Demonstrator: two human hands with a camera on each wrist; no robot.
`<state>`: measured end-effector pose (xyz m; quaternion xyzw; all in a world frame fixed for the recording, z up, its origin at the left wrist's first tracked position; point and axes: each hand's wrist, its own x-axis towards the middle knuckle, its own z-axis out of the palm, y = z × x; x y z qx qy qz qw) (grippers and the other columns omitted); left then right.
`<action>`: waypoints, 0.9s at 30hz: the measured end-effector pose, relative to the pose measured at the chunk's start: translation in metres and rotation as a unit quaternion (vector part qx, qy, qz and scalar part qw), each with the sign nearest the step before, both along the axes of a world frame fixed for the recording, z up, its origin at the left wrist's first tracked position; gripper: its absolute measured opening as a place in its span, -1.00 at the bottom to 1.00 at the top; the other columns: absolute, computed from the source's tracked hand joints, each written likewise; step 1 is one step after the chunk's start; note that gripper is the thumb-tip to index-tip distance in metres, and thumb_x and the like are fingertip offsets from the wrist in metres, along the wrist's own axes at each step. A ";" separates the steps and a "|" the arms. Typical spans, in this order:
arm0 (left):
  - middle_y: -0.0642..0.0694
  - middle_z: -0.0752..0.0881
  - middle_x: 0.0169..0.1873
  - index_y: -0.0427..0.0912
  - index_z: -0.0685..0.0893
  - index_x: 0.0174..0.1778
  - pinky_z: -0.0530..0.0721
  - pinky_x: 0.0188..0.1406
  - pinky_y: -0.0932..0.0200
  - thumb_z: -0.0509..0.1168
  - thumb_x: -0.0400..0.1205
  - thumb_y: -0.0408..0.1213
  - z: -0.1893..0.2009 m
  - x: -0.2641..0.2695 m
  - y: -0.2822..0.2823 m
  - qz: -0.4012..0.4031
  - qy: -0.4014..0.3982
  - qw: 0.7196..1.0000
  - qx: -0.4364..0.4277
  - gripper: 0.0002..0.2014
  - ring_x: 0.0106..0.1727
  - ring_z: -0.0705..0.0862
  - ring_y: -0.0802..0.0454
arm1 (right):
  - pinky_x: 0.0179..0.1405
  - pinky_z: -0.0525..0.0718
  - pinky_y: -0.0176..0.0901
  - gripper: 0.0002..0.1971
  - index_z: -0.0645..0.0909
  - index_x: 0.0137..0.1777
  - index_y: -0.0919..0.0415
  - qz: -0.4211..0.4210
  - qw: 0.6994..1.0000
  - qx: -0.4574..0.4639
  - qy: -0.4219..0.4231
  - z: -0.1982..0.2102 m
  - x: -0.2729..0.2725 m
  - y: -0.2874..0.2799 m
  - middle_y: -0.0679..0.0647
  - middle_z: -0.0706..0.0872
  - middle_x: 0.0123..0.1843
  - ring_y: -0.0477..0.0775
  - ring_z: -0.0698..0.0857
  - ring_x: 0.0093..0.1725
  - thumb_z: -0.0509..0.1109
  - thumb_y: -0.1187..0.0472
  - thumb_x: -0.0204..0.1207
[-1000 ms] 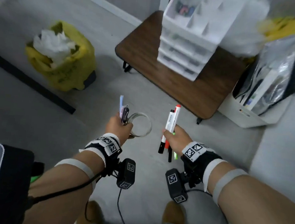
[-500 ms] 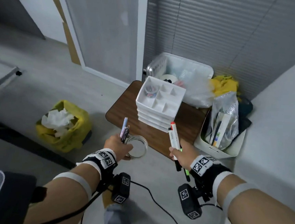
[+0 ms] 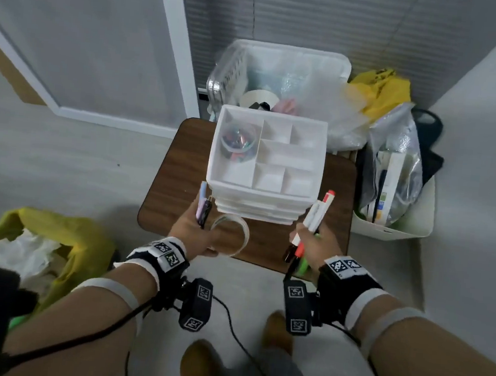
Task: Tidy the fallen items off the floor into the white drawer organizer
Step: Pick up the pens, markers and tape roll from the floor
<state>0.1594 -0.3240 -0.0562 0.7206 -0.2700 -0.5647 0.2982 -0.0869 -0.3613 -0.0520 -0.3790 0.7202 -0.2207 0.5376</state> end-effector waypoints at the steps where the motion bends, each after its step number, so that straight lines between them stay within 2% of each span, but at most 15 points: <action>1: 0.10 0.77 0.04 0.27 0.56 0.36 0.84 -0.25 -0.08 0.52 0.42 -0.47 -0.005 -0.001 -0.007 -0.008 -0.012 1.000 -0.015 -0.31 0.02 0.81 -0.13 | -0.38 0.58 -0.24 -0.80 0.64 0.11 0.30 -0.001 1.000 0.001 -0.010 -0.006 0.002 -0.006 0.10 0.77 -0.17 0.10 0.68 -0.23 0.29 0.17 0.69; 2: 0.05 0.80 -0.04 0.16 0.61 0.27 0.84 -0.25 0.02 0.51 0.43 -0.48 -0.008 -0.003 -0.012 -0.012 -0.029 0.999 -0.032 -0.42 -0.01 0.83 -0.06 | -0.40 0.58 -0.28 -0.78 0.64 0.09 0.33 0.000 1.000 0.001 -0.014 -0.013 0.003 -0.011 0.06 0.76 -0.21 0.10 0.67 -0.26 0.28 0.17 0.69; 3: 0.04 0.79 -0.12 0.07 0.61 0.23 0.80 -0.33 0.19 0.50 0.45 -0.50 -0.010 -0.005 -0.017 -0.014 -0.049 0.997 -0.051 -0.49 -0.11 0.84 0.11 | -0.44 0.58 -0.34 -0.77 0.65 0.07 0.35 -0.002 1.000 -0.005 -0.018 -0.018 0.003 -0.016 0.04 0.74 -0.23 0.09 0.65 -0.29 0.27 0.17 0.70; 4: 0.05 0.77 -0.17 0.01 0.61 0.21 0.72 -0.45 0.34 0.48 0.47 -0.52 -0.014 -0.007 -0.022 -0.015 -0.067 0.996 -0.058 -0.53 -0.27 0.80 0.29 | -0.47 0.57 -0.39 -0.75 0.65 0.06 0.37 -0.007 1.000 -0.009 -0.019 -0.024 0.002 -0.020 0.04 0.74 -0.24 0.07 0.64 -0.32 0.27 0.17 0.70; 5: 0.04 0.76 -0.20 -0.02 0.60 0.21 0.66 -0.53 0.41 0.47 0.49 -0.53 -0.015 -0.009 -0.026 -0.007 -0.070 0.996 -0.058 -0.54 -0.39 0.76 0.33 | -0.47 0.56 -0.41 -0.75 0.66 0.06 0.38 -0.012 1.000 -0.010 -0.022 -0.026 0.000 -0.021 0.03 0.74 -0.24 0.04 0.64 -0.32 0.27 0.17 0.70; 6: 0.01 0.76 -0.21 -0.04 0.61 0.22 0.65 -0.55 0.41 0.46 0.49 -0.54 -0.016 -0.010 -0.029 0.003 -0.067 0.996 -0.058 -0.55 -0.42 0.76 0.29 | -0.45 0.56 -0.41 -0.75 0.66 0.07 0.37 -0.013 1.000 -0.007 -0.025 -0.029 -0.001 -0.023 0.03 0.74 -0.23 0.00 0.65 -0.31 0.27 0.17 0.70; 9: 0.00 0.80 -0.20 -0.02 0.66 0.23 0.74 -0.41 0.29 0.48 0.46 -0.49 -0.031 -0.010 -0.043 -0.001 -0.087 0.994 -0.062 -0.54 -0.25 0.78 0.05 | -0.36 0.59 -0.41 -0.79 0.66 0.08 0.31 -0.040 0.998 -0.012 -0.054 -0.039 -0.001 -0.030 0.04 0.74 -0.22 -0.04 0.66 -0.29 0.27 0.18 0.70; 12: -0.13 0.79 -0.20 0.04 0.66 0.20 0.85 -0.22 0.00 0.47 0.46 -0.46 -0.045 -0.013 -0.061 0.000 -0.080 0.993 -0.084 -0.56 -0.25 0.76 0.09 | -0.16 0.60 -0.17 -0.80 0.65 0.07 0.31 -0.097 0.990 -0.033 -0.102 -0.046 0.002 -0.044 0.09 0.76 -0.18 0.04 0.66 -0.23 0.28 0.19 0.70; 14: -0.22 0.79 -0.16 0.06 0.66 0.21 0.83 -0.25 0.03 0.47 0.47 -0.43 -0.060 -0.014 -0.070 -0.016 -0.087 0.990 -0.109 -0.57 -0.29 0.72 0.10 | -0.16 0.64 -0.14 -0.80 0.67 0.07 0.25 -0.120 0.986 -0.041 -0.111 -0.056 0.002 -0.051 0.08 0.77 -0.17 0.07 0.68 -0.22 0.28 0.15 0.70; 16: -0.12 0.77 -0.28 0.01 0.66 0.24 0.74 -0.45 0.21 0.44 0.50 -0.44 -0.077 -0.013 -0.070 -0.018 -0.073 0.990 -0.118 -0.58 -0.39 0.70 0.16 | -0.16 0.68 -0.10 -0.80 0.69 0.02 0.19 -0.129 0.987 -0.047 -0.080 -0.071 0.001 -0.052 0.06 0.79 -0.17 0.09 0.70 -0.22 0.30 0.10 0.68; 18: 0.00 0.71 -0.36 -0.05 0.65 0.20 0.62 -0.54 0.37 0.42 0.53 -0.46 -0.092 -0.009 -0.069 -0.009 -0.076 0.992 -0.104 -0.64 -0.50 0.65 0.24 | -0.18 0.66 -0.10 -0.82 0.67 0.05 0.20 -0.143 0.988 -0.047 -0.033 -0.086 0.001 -0.050 0.08 0.80 -0.14 0.10 0.71 -0.20 0.30 0.11 0.67; 20: -0.02 0.66 -0.38 -0.13 0.63 0.09 0.58 -0.61 0.43 0.41 0.54 -0.50 -0.106 -0.002 -0.066 -0.014 -0.079 0.993 -0.084 -0.73 -0.53 0.65 0.22 | -0.23 0.62 -0.13 -0.79 0.62 0.14 0.26 -0.127 0.990 -0.028 0.047 -0.104 0.006 -0.041 0.16 0.79 -0.03 0.12 0.71 -0.16 0.30 0.15 0.65; 21: -0.04 0.65 -0.38 -0.16 0.63 0.03 0.58 -0.63 0.43 0.40 0.54 -0.52 -0.112 0.001 -0.064 -0.021 -0.081 0.994 -0.077 -0.77 -0.49 0.67 0.17 | -0.17 0.62 -0.11 -0.77 0.59 0.17 0.28 -0.088 0.991 -0.016 0.097 -0.112 0.009 -0.035 0.19 0.78 0.03 0.17 0.72 -0.10 0.30 0.15 0.64; 24: -0.10 0.70 -0.27 -0.16 0.63 -0.05 0.64 -0.61 0.34 0.40 0.54 -0.49 -0.124 0.012 -0.069 -0.031 -0.091 0.994 -0.055 -0.83 -0.22 0.74 -0.11 | -0.12 0.57 -0.11 -0.77 0.49 0.19 0.23 0.080 0.973 0.015 0.218 -0.130 0.015 -0.028 0.12 0.68 0.03 0.18 0.66 -0.08 0.30 0.13 0.63; 27: -0.29 0.69 -0.10 -0.28 0.63 0.01 0.81 -0.53 0.01 0.39 0.57 -0.52 -0.133 0.020 -0.079 -0.004 -0.027 0.999 -0.030 -0.85 -0.12 0.73 -0.25 | -0.11 0.59 -0.11 -0.75 0.48 0.20 0.27 0.115 0.954 0.019 0.276 -0.142 0.022 -0.032 0.18 0.66 0.05 0.17 0.62 -0.11 0.30 0.15 0.62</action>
